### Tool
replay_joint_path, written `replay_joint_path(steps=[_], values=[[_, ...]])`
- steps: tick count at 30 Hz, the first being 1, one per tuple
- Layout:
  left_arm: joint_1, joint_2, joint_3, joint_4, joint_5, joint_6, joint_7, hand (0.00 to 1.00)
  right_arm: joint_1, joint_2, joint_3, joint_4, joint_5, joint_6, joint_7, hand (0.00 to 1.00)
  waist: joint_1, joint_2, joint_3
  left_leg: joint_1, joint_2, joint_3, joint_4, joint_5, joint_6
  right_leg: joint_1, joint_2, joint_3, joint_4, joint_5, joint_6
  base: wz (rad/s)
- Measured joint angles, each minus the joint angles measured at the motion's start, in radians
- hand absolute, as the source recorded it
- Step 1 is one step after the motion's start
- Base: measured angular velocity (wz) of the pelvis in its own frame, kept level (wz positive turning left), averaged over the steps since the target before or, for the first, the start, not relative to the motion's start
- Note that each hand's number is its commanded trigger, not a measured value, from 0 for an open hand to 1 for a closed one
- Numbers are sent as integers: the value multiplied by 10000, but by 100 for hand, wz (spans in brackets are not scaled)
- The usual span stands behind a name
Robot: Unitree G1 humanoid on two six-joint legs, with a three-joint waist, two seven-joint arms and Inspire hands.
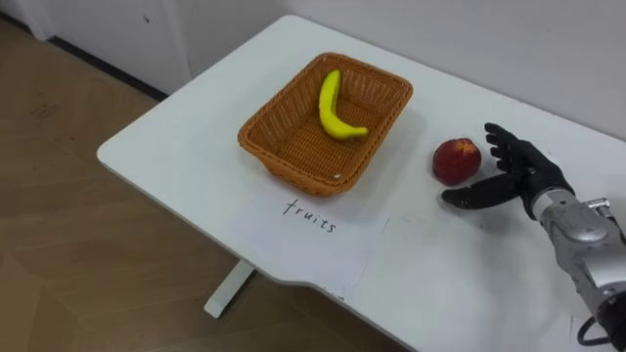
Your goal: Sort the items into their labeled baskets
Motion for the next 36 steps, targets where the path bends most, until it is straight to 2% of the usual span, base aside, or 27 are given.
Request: replay_joint_path(steps=[9, 12, 16, 21, 27, 32, 36], values=[[-440, 89, -275, 1, -24, -85, 174, 0, -548, 5, 285, 268, 10, -97, -278, 0, 1, -2, 25, -409, 17, -136, 59, 65, -89, -372, 21, -46, 170, 38, -73, 1], [-556, 106, -336, 3, -221, -184, 173, 0, -773, 6, 331, 397, 22, -107, -303, 0, 5, -6, 105, -595, 64, -143, 218, 58, -98, -455, 65, -85, 162, 51, -101, 3], [-698, 172, -466, 9, -530, -268, 172, 0, -1002, 6, 583, 397, 25, -186, -449, 0, 26, -45, 134, -911, 138, -140, 374, 52, -110, -719, 144, -84, 141, 95, -173, 0], [-885, 281, -505, 134, -701, -286, 229, 0, -1050, 2, 587, 398, 28, -193, -542, 0, 249, -58, 138, -1002, 181, -139, 386, 56, -131, -863, 204, -52, 26, 113, -205, 0], [-1103, 339, -845, 439, -890, -354, 369, 0, -1281, -1, 594, 394, 22, -326, -609, 0, 250, -91, 130, -1330, 190, -139, 532, 62, -138, -1091, 199, -74, 140, 116, -211, 0], [-1331, 340, -848, 733, -992, -381, 369, 0, -1424, -10, 689, 420, 25, -330, -649, 0, 275, -148, 175, -1391, 202, -110, 535, 62, -138, -1198, 186, -34, 234, 118, -216, -1], [-1435, 339, -846, 704, -1230, -385, 370, 0, -1739, -186, 1164, 760, 24, -355, -568, 0, 447, -146, 203, -1445, 306, 4, 520, 40, -166, -1309, 198, 37, 332, 128, -255, -8]])
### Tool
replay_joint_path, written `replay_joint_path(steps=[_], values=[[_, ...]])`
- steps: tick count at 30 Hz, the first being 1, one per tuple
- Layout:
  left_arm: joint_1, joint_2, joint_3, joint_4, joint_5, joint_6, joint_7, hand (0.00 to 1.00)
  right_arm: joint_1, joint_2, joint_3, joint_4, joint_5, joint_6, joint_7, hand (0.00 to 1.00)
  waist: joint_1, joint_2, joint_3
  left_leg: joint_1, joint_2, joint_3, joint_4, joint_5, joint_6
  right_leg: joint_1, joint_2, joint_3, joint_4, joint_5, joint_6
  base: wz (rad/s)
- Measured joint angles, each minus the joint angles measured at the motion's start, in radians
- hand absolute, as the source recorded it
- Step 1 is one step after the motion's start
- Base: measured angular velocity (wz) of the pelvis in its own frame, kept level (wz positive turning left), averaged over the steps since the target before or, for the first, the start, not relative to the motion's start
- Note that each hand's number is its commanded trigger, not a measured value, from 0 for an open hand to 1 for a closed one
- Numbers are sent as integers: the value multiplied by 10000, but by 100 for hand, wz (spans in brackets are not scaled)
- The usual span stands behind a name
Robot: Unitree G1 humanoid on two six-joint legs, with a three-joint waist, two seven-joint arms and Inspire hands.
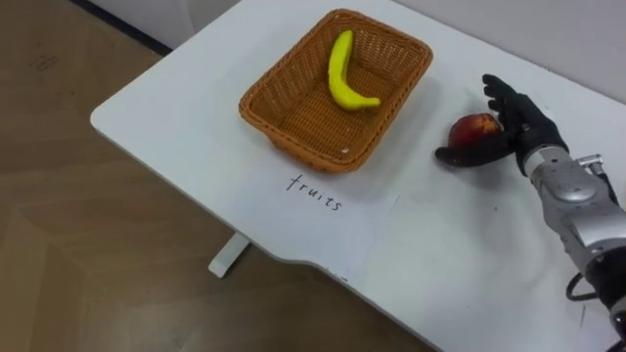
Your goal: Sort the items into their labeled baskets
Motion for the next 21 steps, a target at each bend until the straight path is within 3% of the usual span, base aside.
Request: replay_joint_path(steps=[2, 3, 4, 6, 13, 21], values=[[-110, 0, 3, -1, -44, -2, 5, 0, -66, -50, 8, 100, 1, -3, 56, 0, 60, 7, 4, -53, 2, 12, 12, 4, -7, -46, 19, -11, 0, 11, -32, -2], [-134, -3, -1, -6, -63, -4, 5, 0, -106, -50, 31, 162, 6, -5, 99, 18, 83, 19, 12, -53, 9, 22, 20, 9, -14, -46, 25, -9, -5, 8, -43, 0], [-146, -2, -1, -12, -75, -5, 5, 0, -161, -51, 138, 266, 2, -56, 120, 65, 78, 33, 21, -53, 6, 25, 25, 14, -19, -54, 16, -9, -23, -1, -58, 0], [-202, -1, 2, -25, -70, -2, 7, 0, -260, -61, 192, 428, 0, -126, 189, 100, 82, 32, 21, -94, 4, 36, 22, 26, -32, -133, -4, -10, -2, -19, -81, -2], [-444, -2, -19, -28, -70, 35, 167, 0, -776, -408, 255, 937, -21, -187, 294, 100, 78, -19, -1, -101, 25, 159, -80, 55, -56, -285, 6, 153, 56, -24, -107, -6], [-561, -3, -20, -5, -165, 50, 214, 0, -1055, -418, 275, 1512, -26, -251, 414, 100, 85, -97, 2, -53, 42, 223, -159, 58, -64, -281, 12, 162, 32, -21, -105, -1]])
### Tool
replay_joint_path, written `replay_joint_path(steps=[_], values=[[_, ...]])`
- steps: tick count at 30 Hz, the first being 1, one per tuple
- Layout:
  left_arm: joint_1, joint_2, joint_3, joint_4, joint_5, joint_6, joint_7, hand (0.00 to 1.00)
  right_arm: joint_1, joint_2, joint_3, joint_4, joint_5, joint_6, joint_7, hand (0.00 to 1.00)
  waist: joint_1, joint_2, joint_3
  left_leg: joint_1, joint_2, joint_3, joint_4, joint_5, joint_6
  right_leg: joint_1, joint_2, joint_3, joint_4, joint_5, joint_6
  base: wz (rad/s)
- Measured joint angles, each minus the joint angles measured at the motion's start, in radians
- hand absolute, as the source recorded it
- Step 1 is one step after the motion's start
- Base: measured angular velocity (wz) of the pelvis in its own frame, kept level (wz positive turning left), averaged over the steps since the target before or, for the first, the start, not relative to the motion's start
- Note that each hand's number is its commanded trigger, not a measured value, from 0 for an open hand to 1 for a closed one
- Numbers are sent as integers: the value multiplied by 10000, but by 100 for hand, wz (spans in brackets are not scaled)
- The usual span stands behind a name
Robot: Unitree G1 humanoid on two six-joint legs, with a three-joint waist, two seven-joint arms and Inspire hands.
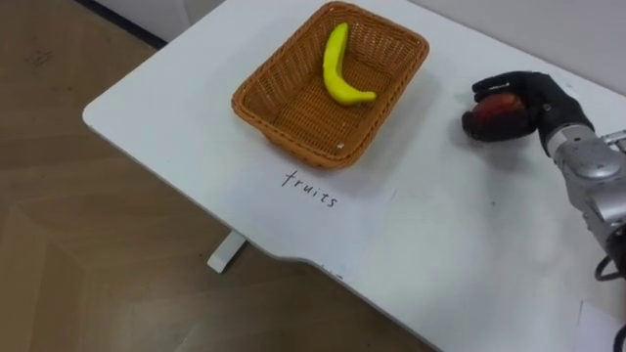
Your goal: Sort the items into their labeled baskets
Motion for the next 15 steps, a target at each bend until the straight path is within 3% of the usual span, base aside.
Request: replay_joint_path(steps=[15], values=[[-35, -7, 1, 2, -1, -5, 0, 0, -114, -6, -15, 40, -7, 75, 640, 100, 12, 52, 39, -24, 128, 218, -96, -4, -20, -65, 57, -8, -12, 44, -59, -1]])
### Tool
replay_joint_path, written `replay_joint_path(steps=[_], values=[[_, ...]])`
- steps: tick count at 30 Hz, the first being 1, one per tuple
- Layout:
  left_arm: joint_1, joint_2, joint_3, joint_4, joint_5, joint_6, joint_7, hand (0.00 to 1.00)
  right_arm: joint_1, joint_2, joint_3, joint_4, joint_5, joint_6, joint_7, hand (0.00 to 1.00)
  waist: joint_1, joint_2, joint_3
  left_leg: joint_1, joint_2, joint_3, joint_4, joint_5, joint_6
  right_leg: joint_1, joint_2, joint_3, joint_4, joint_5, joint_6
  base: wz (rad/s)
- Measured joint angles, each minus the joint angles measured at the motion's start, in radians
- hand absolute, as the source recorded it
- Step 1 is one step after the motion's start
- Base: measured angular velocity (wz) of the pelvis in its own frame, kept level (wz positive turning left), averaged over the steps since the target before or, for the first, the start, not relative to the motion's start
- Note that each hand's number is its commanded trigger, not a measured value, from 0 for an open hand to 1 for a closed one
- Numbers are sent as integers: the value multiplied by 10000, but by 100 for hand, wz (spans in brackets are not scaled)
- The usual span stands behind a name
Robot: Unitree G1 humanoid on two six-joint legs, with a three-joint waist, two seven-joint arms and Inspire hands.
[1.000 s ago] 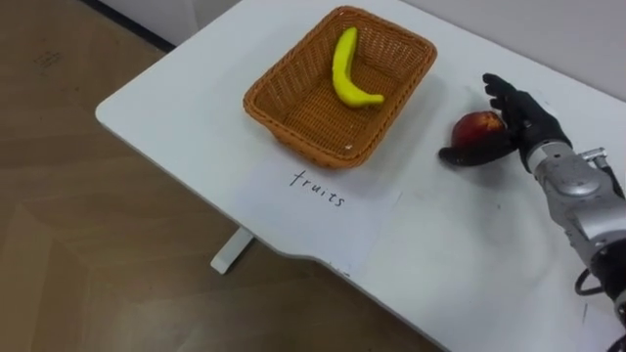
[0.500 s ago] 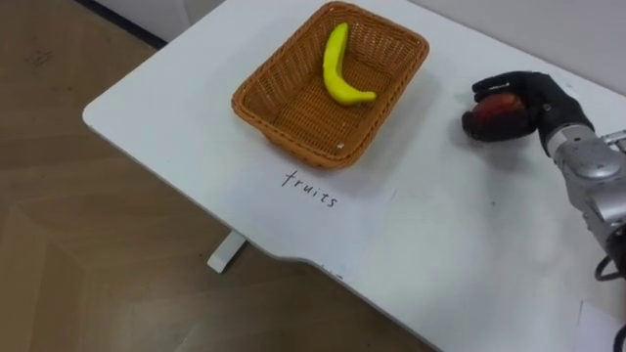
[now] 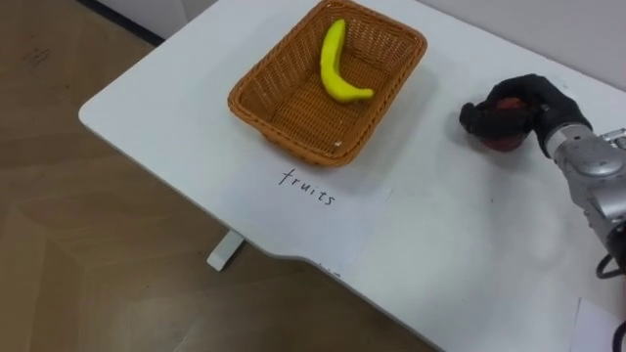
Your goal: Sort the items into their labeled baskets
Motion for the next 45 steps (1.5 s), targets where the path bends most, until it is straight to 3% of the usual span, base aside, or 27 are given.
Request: replay_joint_path(steps=[18, 24, 29, 32, 34, 36, 38, 43, 45], values=[[-8, -11, 3, -1, -177, -76, 29, 0, -63, -30, -26, -124, 7, -86, 266, 100, -40, -41, -29, 54, 0, 126, -115, 27, -20, -80, -37, 61, 2, 5, -4, -1], [36, 4, 15, 1, -173, -144, 40, 0, -43, -27, 24, -168, -26, 93, 476, 100, -201, -53, -38, 391, -6, 154, -136, 29, -15, 274, -63, 28, -49, 4, -2, 1], [157, 3, 64, -1, -155, -158, 61, 0, -22, -34, 20, -1167, 25, 254, 472, 100, -578, -56, -49, 630, 14, 137, -138, 20, -23, 597, -58, -20, -216, 9, 6, -1], [472, -13, 292, 20, -19, -209, 43, 0, -2, -61, -9, -2168, 0, 378, 499, 100, -624, -87, -113, 1224, -20, 234, -456, 21, -27, 1017, -66, 84, -295, -1, 21, -11], [813, -15, 406, 12, 185, -205, 44, 0, -4, -67, -25, -2575, -3, 396, 504, 100, -649, -148, -287, 1673, -37, 229, -694, 21, -28, 1535, -64, 47, -571, -11, 65, 5], [1080, -14, 462, 0, 227, -188, 43, 0, -3, -71, -28, -2986, 24, 440, 557, 100, -704, -203, -344, 2019, -52, 213, -831, 20, -29, 1939, -56, -70, -811, -30, 102, 15], [1291, -19, 472, -6, 226, -79, 39, 0, 5, -70, -27, -3450, 32, 460, 621, 100, -873, -236, -376, 2316, -101, 89, -968, 25, -32, 2380, -39, -239, -1074, -16, 162, 26], [1705, -73, 681, 0, 254, 230, -13, 0, 14, -51, -35, -4408, -8, 581, 706, 100, -814, -360, -465, 2990, -165, 52, -1217, 32, -33, 3112, 36, -250, -1418, 22, 271, 7], [1831, -84, 686, -30, 351, 236, -48, 0, 48, -49, -20, -4779, -1, 679, 748, 100, -770, -369, -441, 3175, -193, 10, -1335, 32, -32, 3276, 57, -248, -1467, 19, 294, 5]])
